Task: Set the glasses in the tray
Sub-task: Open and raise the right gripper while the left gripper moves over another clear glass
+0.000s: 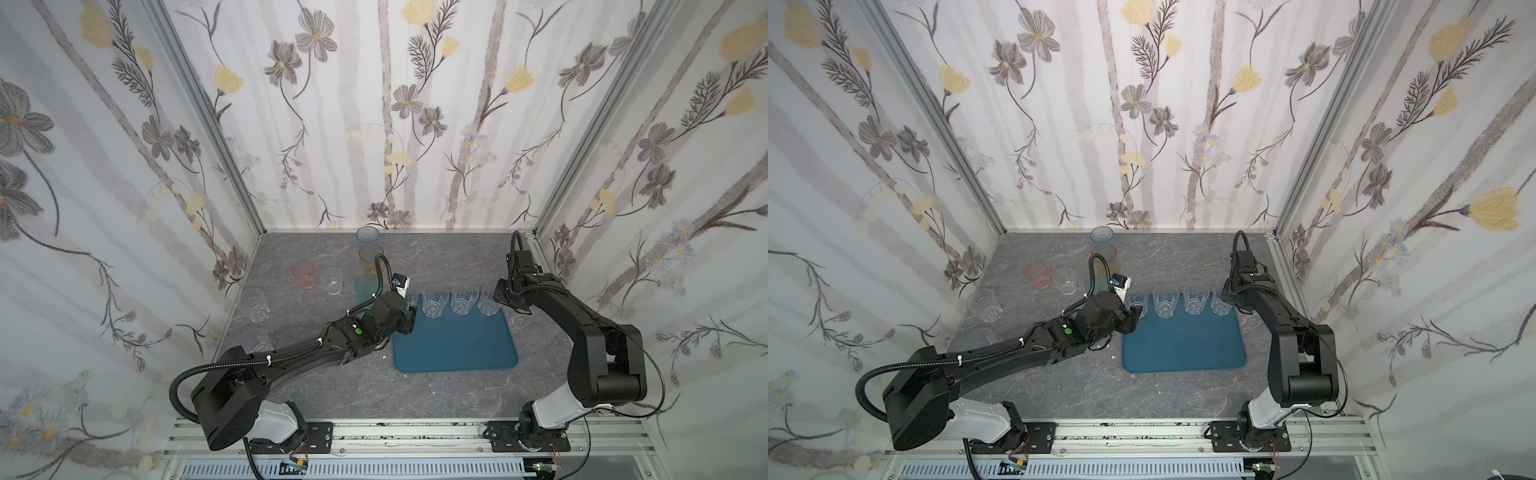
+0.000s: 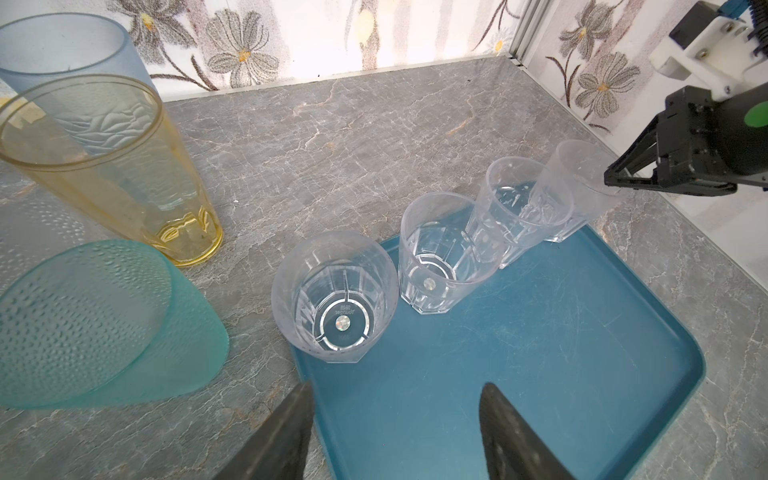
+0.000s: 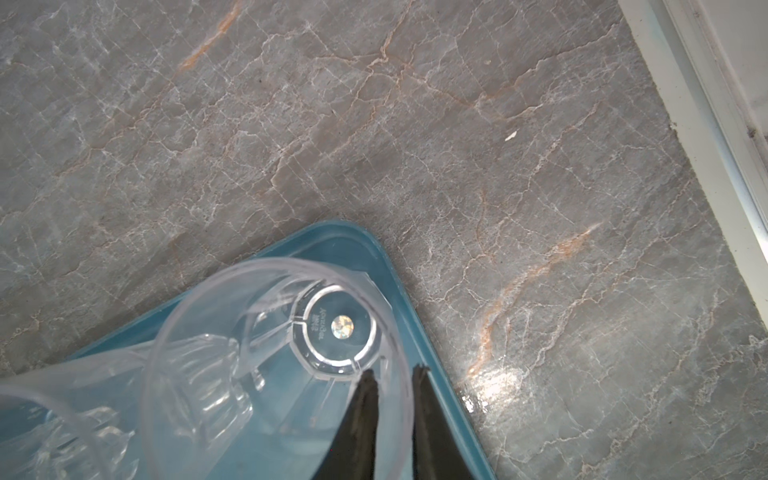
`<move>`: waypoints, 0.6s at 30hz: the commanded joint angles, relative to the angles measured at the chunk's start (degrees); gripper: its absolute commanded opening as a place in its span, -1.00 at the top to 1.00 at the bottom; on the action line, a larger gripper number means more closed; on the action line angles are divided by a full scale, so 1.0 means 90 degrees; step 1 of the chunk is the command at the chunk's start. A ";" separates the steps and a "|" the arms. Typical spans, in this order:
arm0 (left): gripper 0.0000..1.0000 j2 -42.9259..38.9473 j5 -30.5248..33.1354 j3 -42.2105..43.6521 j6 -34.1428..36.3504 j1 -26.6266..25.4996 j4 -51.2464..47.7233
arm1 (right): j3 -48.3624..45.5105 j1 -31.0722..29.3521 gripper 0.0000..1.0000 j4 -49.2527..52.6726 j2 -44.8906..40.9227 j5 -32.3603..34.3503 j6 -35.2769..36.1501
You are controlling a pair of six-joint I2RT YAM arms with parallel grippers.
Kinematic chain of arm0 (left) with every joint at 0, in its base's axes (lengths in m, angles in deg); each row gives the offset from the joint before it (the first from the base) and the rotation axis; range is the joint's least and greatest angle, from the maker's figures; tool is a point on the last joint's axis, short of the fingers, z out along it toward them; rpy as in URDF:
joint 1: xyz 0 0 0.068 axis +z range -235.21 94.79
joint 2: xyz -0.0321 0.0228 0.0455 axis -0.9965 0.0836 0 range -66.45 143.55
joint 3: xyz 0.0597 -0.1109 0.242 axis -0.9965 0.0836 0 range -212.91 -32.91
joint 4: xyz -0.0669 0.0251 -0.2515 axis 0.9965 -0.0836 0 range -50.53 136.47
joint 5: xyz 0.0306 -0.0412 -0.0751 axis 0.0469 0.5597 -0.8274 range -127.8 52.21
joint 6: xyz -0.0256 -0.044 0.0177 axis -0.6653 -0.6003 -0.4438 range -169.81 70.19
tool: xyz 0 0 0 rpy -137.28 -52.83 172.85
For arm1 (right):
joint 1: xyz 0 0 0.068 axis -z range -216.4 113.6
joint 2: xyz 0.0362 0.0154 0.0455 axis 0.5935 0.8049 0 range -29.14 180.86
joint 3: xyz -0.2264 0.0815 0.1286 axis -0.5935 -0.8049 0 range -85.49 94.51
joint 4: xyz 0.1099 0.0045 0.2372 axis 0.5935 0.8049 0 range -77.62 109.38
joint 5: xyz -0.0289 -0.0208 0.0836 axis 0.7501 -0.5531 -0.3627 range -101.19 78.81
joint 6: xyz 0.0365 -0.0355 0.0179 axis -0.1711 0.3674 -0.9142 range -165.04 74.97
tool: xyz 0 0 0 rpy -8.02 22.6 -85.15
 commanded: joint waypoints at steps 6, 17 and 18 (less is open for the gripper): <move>-0.40 -0.0181 0.0257 0.0035 -0.0119 0.0007 0.0193 | 0.0229 -0.0057 0.44 -0.0017 -0.0438 -0.0115 -0.0016; -0.67 -0.0640 0.0037 0.0064 -0.0266 0.0676 -0.0145 | -0.0813 -0.1123 0.33 -0.0758 -0.2137 -0.0801 -0.0751; -0.65 -0.0609 0.0029 0.0004 -0.0260 0.0742 -0.0306 | -0.0906 -0.1227 0.30 -0.0799 -0.2187 -0.0870 -0.0804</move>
